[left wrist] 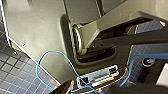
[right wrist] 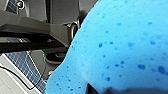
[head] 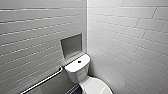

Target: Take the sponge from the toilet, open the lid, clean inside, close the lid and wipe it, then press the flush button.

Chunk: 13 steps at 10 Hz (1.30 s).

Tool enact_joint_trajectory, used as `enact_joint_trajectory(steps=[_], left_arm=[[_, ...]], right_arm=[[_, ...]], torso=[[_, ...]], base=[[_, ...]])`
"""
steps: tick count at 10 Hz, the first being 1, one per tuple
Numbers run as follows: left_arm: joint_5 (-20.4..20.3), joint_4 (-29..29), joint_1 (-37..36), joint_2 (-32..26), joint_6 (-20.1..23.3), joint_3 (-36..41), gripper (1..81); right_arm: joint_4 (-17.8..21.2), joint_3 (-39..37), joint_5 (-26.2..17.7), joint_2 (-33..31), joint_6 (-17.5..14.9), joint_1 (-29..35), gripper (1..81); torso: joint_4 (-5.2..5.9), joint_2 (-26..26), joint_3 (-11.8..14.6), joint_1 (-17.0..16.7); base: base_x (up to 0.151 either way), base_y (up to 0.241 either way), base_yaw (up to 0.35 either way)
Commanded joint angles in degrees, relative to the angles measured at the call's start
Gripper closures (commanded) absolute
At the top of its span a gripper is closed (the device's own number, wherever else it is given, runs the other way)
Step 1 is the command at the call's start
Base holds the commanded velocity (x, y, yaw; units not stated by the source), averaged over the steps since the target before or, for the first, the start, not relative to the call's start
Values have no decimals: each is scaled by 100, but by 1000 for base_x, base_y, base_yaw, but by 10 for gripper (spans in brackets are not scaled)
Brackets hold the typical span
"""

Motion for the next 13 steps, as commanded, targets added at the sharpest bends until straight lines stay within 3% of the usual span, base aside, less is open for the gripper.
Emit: enact_joint_trajectory(steps=[1,2,3,4,5,7,9,10,13], left_arm=[[348,-64,-132,32,11,23,10],[348,-64,-132,32,11,23,10],[348,-64,-132,41,11,23,10],[348,-64,-132,32,11,23,10],[348,-64,-132,32,11,23,10],[348,-64,-132,32,11,23,10],[348,-55,-132,24,11,23,10],[357,-55,-132,24,11,23,10],[348,-64,-140,50,11,-144,10]], right_arm=[[-32,-6,-308,-37,-19,91,811],[-32,-6,-308,-37,-10,91,811],[-23,-6,-308,-37,-10,91,811],[-23,-6,-308,-37,-10,99,811],[-32,-6,-308,-37,-10,91,811],[-23,-50,-308,-29,-10,90,811],[-23,-103,-308,-20,-10,82,811],[-15,-112,-317,-20,34,99,811],[12,-112,-1204,16,69,126,811]], torso=[[0,560,-2,-362],[0,761,18,-473],[0,402,22,-258],[0,597,24,-350],[0,667,509,-371],[0,743,724,-402],[0,763,1100,-415],[0,763,741,-419],[0,761,1010,-428]], base=[[0,0,0],[0,0,0],[0,0,0],[0,0,0],[0,0,0],[0,0,0],[0,0,0],[0,0,0],[0,0,0]])
